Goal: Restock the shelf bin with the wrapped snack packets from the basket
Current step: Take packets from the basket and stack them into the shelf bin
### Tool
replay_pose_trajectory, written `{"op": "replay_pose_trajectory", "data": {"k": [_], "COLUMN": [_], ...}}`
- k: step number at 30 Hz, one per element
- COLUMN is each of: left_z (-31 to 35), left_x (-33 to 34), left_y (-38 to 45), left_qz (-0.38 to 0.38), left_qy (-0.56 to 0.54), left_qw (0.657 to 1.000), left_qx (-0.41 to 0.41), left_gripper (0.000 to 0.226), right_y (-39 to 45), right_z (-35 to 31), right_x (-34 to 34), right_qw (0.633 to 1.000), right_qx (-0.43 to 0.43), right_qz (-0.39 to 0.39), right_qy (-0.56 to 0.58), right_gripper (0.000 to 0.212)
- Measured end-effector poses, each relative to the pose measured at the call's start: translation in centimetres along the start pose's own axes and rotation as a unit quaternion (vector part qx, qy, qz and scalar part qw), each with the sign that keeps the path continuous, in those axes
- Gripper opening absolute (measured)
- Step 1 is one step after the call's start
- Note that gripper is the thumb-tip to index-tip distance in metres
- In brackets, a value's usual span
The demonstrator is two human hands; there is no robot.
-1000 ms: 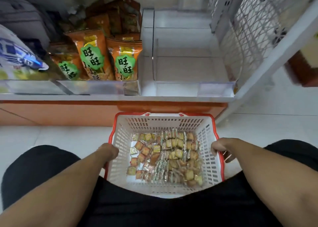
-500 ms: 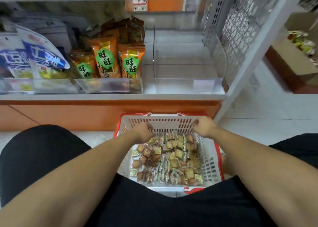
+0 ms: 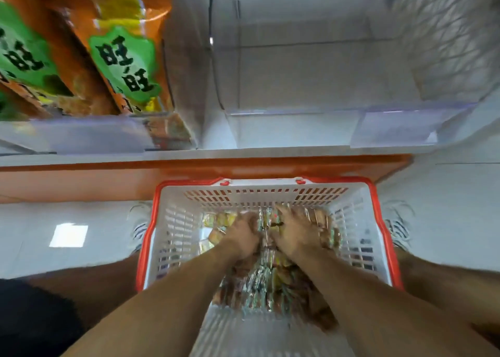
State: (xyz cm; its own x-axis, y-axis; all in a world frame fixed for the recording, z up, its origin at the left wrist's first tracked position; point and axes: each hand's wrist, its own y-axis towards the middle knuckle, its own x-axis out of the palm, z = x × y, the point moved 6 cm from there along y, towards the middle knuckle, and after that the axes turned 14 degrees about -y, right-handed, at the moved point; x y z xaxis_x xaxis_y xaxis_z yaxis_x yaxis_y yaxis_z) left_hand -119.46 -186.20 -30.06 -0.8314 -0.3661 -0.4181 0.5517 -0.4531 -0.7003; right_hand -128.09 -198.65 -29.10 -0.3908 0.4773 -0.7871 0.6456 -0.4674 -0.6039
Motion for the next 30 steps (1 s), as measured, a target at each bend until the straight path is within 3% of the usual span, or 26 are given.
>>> {"op": "replay_pose_trajectory", "data": {"k": [3,5,11,16,19,25,30], "left_z": [-0.8,-1.0,-2.4,-3.5,-3.6,-1.5,0.4], "left_x": [0.7,0.9,1.0,0.8,0.0,-1.1,-2.5], "left_y": [1.6,2.3,2.3,0.7,-0.6,-3.6,-5.9], "left_qz": [-0.007,0.007,0.065,0.086,0.050,-0.064,-0.107], "left_qy": [-0.068,-0.112,-0.226,-0.334,-0.401,-0.416,-0.350], "left_qw": [0.997,0.993,0.971,0.935,0.909,0.902,0.929], "left_qx": [-0.027,-0.036,-0.054,-0.086,-0.099,-0.094,-0.062], "left_gripper": [0.057,0.053,0.055,0.032,0.036,0.037,0.024], "right_y": [1.4,1.8,1.1,-0.4,-1.7,-4.6,-6.6], "right_z": [0.0,-0.3,-1.1,-1.7,-2.2,-3.0,-3.4], "right_x": [1.2,1.7,2.3,1.4,0.2,-2.9,-6.0], "right_qw": [0.999,0.997,0.994,0.984,0.977,0.956,0.946], "right_qx": [0.007,-0.012,-0.003,-0.045,-0.107,-0.248,-0.264], "right_qz": [0.016,0.040,0.106,0.165,0.182,0.154,0.135], "right_qy": [-0.029,-0.058,0.035,0.054,0.040,-0.030,-0.134], "right_gripper": [0.082,0.080,0.059,0.045,0.041,0.045,0.045]}}
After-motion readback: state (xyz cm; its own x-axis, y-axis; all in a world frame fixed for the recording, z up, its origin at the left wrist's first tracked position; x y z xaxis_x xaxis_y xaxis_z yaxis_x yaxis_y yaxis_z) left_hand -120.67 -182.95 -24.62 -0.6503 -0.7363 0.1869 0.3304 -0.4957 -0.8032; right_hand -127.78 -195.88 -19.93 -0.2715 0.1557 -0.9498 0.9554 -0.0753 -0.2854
